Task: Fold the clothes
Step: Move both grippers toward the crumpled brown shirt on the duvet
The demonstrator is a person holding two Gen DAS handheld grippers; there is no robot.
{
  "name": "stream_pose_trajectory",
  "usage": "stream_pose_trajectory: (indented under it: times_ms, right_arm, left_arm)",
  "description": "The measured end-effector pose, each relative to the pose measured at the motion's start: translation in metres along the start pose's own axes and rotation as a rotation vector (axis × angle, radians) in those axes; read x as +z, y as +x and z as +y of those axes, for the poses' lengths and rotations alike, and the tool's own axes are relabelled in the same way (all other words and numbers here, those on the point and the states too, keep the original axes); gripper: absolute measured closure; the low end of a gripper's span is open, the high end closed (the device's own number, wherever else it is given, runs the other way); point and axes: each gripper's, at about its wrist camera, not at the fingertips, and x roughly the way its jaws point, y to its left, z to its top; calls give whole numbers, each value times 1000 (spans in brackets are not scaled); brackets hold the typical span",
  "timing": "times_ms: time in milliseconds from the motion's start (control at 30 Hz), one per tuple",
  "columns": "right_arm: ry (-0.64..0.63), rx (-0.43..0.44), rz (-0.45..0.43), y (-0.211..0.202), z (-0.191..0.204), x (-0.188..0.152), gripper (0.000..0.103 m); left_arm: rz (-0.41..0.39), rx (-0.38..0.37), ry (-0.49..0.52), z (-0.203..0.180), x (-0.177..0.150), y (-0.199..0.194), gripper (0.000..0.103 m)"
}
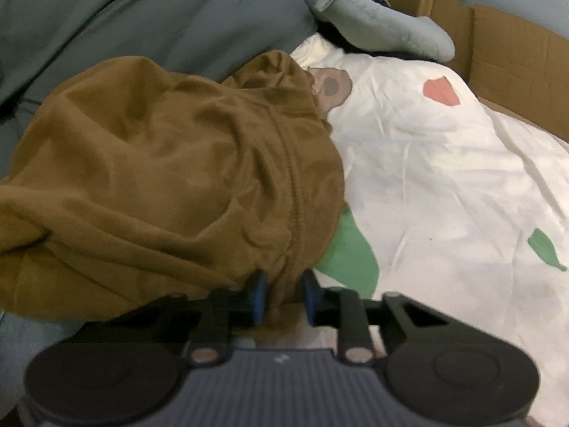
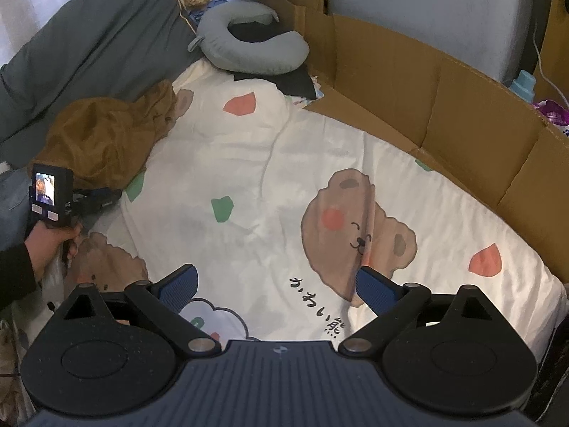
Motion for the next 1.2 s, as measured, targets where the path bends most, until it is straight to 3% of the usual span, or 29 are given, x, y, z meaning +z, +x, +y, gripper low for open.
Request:
stream_pose_trajectory:
  times_ms: [233,433,733,967,1200]
  right_arm:
    - [4,1,-7,4,-4,-3,7]
    - [13,6,-32,6,-7,-6,7]
    - [39,43,-43,11,-15,-15,14]
    - [48,72,-43,15,-15,-21,17]
    - [28,102,-46,21,-5,-21,17]
  left_arm:
    - [-32,-51,-3,13,4,-23,94]
    - [-78,-111,-26,29,20,-69,96]
    - [-88,-183,-36,54,32,-152,97]
    - [-62,-181,-12,67,28,-206,97]
    - [-36,-121,4,91,23,-251,97]
